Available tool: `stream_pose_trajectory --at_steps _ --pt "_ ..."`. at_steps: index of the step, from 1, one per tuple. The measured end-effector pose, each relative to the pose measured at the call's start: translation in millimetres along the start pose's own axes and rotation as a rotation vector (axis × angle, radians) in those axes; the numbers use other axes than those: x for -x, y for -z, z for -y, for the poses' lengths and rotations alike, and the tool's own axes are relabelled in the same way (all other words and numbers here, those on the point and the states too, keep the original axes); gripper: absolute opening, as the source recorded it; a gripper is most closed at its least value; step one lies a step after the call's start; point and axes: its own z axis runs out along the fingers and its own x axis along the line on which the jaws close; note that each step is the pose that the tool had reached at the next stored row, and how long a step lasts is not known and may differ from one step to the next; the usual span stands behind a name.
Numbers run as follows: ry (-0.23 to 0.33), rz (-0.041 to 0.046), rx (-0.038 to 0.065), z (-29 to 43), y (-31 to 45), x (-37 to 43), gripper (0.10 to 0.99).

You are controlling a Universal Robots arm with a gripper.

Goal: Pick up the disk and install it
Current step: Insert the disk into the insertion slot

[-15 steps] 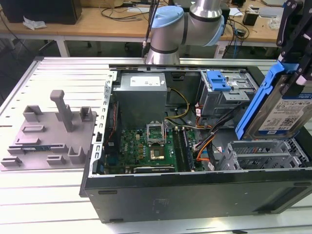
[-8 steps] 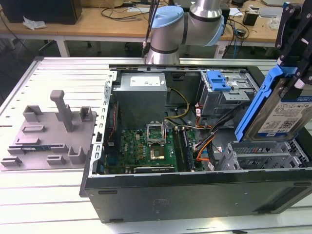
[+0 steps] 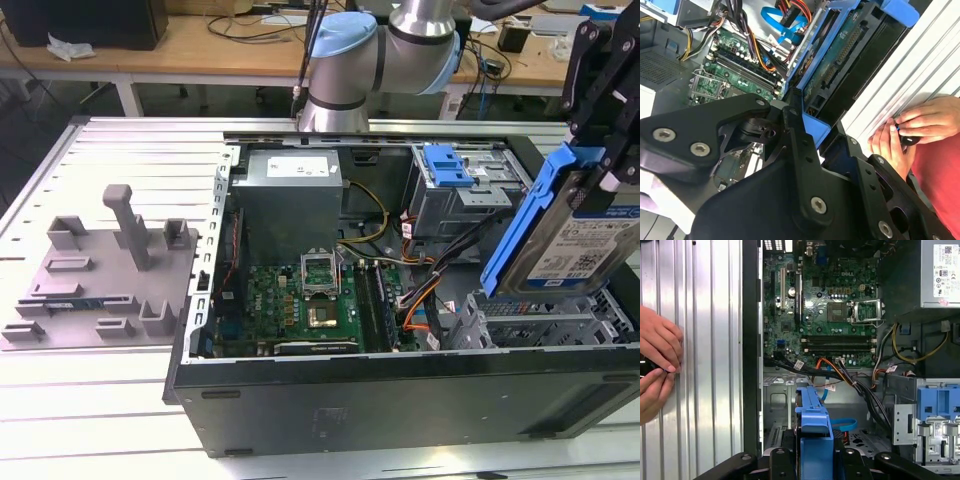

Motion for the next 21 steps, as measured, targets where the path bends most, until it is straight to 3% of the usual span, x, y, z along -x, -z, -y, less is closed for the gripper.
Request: stream_pose_trajectory --at_steps 11,21 --pt "0.002 -0.0083 0.0 0.0 -6.6 0.0 0.369" --pt "0.006 -0.0209 0.0 0.0 -15.2 0.5 0.369"
